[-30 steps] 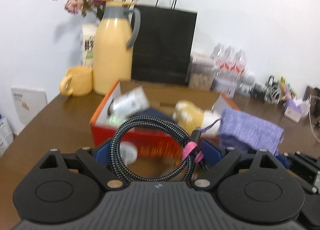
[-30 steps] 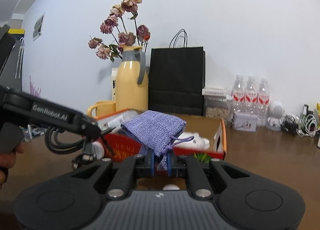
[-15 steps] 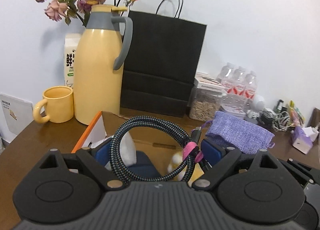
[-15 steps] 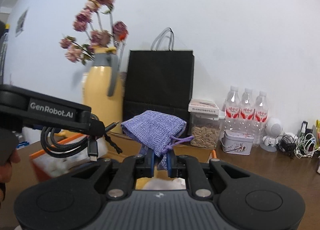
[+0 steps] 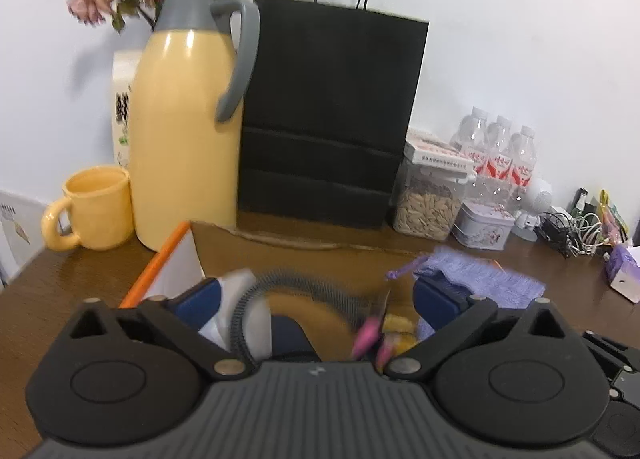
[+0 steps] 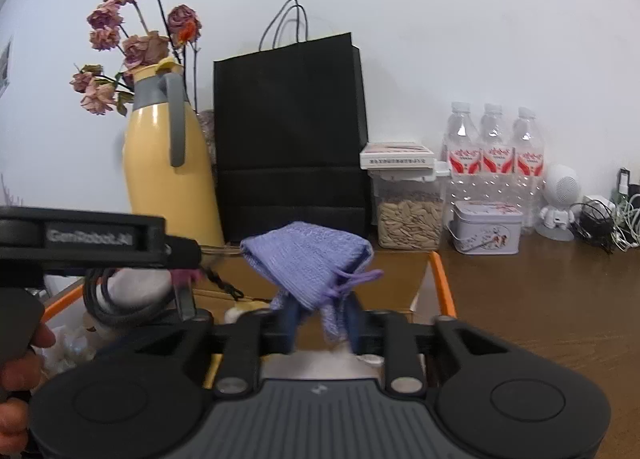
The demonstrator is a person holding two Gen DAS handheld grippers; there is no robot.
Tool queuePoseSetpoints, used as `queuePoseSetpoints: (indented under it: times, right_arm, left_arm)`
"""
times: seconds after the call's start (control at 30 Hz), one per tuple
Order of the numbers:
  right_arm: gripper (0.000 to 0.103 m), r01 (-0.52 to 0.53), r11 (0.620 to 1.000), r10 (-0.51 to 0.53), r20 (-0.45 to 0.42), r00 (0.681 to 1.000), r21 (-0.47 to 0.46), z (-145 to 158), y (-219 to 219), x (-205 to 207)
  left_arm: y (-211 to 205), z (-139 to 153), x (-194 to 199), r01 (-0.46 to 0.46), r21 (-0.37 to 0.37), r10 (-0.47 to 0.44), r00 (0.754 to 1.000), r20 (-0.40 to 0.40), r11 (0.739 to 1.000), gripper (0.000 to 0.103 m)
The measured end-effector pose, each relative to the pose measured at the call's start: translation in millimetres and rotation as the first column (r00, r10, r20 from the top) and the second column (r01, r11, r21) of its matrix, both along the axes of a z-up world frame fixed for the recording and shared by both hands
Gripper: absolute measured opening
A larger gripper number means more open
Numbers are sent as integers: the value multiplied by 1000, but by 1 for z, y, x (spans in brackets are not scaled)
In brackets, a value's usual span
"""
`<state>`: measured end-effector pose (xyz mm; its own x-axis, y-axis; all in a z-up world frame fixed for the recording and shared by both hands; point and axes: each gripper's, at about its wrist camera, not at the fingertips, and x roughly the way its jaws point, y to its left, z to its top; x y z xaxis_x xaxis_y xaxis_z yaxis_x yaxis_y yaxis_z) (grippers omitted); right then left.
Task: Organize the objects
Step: 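Carry the purple bag and braided cable into the box and open both grippers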
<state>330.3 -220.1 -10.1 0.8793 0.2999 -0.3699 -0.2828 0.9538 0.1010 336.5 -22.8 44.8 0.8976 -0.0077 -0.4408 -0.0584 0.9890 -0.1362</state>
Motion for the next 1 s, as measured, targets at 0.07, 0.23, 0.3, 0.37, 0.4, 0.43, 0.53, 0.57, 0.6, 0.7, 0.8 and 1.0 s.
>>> queuePoseSetpoints:
  times: [0.07,0.23,0.3,0.37,0.4,0.43,0.53,0.57,0.6,0.7,0.8,1.0]
  right_arm:
    - [85,1,1000,-1,3,1000,5,-1,-2,-4]
    - [83,-8,1000,8,22,1000,-2,2,0,-10]
    - [83,-13,1000,13,22,1000,-6,3,1,-12]
    - [83,-16,1000,16,23,1000,-7,3,1,-13]
    - [83,-17,1000,17,24,1000,-8,3,1,-14]
    - [83,-17,1000,17,25,1000,-8,4,1,-14]
    - [83,-16,1000,16,22,1000,-15,3,3,-14]
    - [83,-14,1000,15,22,1000,-17,3,2,-15]
    - [83,-14,1000,14,22,1000,-17,3,2,-15]
    - [85,-12,1000,12,26,1000,-17,4,2,-16]
    - [85,-13,1000,13,31,999,-16,6,1,-19]
    - [89,-20,1000,21,46,999,-20,14,-3,-33]
  left_arm:
    - [-1,2,-3,-6,14,6,1000,5,1000,103]
    - [2,2,-3,-7,2,7,1000,-2,1000,103]
    - [1,2,-4,-3,6,3,1000,-6,1000,103]
    - [1,3,-6,2,10,-2,1000,-4,1000,103]
    - [1,3,-6,5,10,-5,1000,-3,1000,103]
    - [1,2,-7,7,11,-7,1000,-3,1000,103]
    - [0,2,-7,9,17,-9,1000,-7,1000,103]
    - [1,1,-7,8,17,-8,1000,-8,1000,103]
    - [1,1,-7,8,17,-8,1000,-8,1000,103]
    - [1,2,-9,10,18,-10,1000,-5,1000,103]
    - [2,4,-12,12,19,-12,1000,2,1000,103]
    - [9,13,-30,18,20,-19,999,42,1000,103]
